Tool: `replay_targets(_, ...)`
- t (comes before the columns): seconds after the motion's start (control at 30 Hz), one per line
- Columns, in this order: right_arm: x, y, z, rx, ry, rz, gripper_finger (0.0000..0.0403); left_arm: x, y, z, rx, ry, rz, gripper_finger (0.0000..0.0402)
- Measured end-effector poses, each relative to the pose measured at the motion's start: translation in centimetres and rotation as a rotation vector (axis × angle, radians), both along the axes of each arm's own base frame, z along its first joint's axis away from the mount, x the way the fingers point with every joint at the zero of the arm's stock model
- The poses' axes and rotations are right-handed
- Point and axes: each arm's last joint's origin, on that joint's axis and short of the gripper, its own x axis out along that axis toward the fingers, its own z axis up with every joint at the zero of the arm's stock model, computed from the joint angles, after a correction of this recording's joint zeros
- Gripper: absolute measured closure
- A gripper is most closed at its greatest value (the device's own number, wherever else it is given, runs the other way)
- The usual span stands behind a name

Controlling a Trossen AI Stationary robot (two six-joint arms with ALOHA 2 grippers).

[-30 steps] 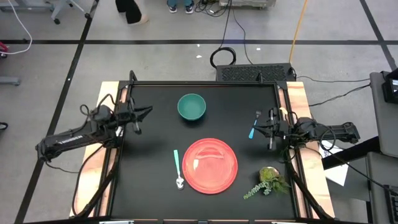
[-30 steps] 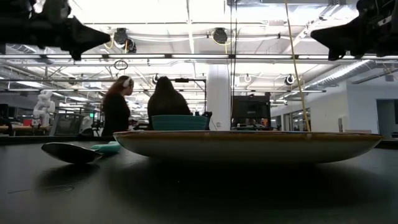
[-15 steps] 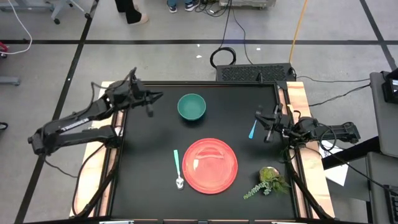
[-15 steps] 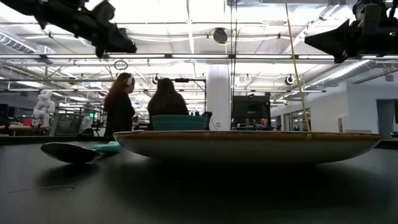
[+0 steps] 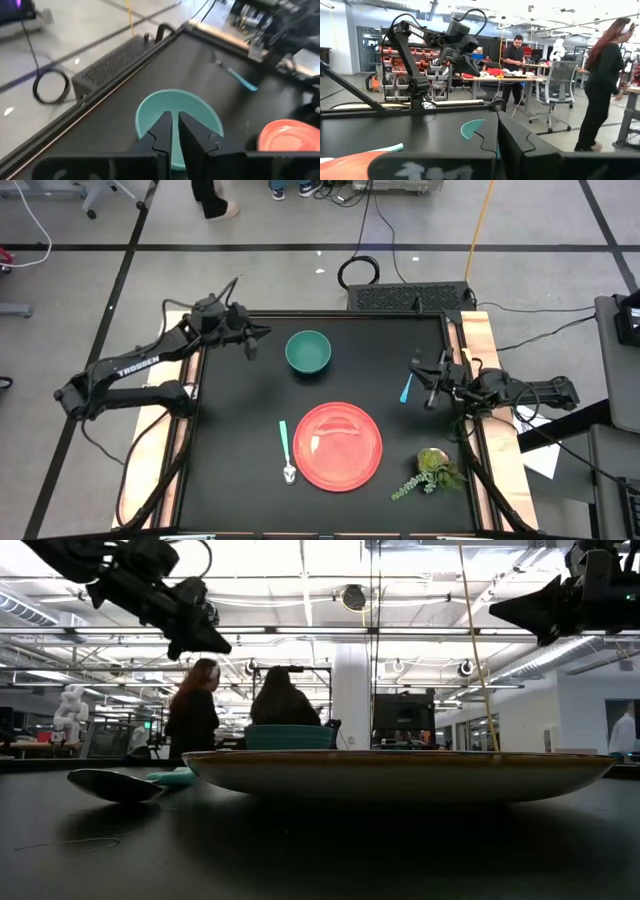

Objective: Set table place
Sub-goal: Put the green bowl on the orange plate

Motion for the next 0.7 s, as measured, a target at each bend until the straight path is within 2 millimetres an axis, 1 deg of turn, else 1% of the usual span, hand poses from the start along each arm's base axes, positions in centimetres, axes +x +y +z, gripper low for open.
replay_targets(0.1,0.1,0.0,-0.5,-0.010,0.007,-0.002,0.0403,0.7,1.2,-0.1,-0.022,0.054,0.000,0.0366)
replay_targets(0.2,0.0,0.0,0.1,-0.090,-0.040,-0.019,0.0403,1.7,2.2,0.1,-0.023,0.053,-0.033,0.0366)
replay_targets(0.27,0.0,0.0,0.3,-0.108,-0.056,-0.024,0.0403,2.3,2.7,0.3,-0.019,0.058,-0.056,0.0366)
replay_targets(0.4,-0.1,0.0,0.7,-0.072,-0.115,-0.019,0.0403,3.3,3.5,0.8,-0.013,0.073,-0.104,0.0367)
replay_targets(0.57,-0.1,0.0,0.5,-0.067,-0.099,-0.017,0.0403,4.7,4.8,1.9,-0.011,0.139,-0.142,0.0367)
replay_targets(0.7,-0.1,0.0,0.5,-0.067,-0.096,-0.017,0.0403,5.7,5.7,2.2,-0.016,0.178,-0.161,0.0367)
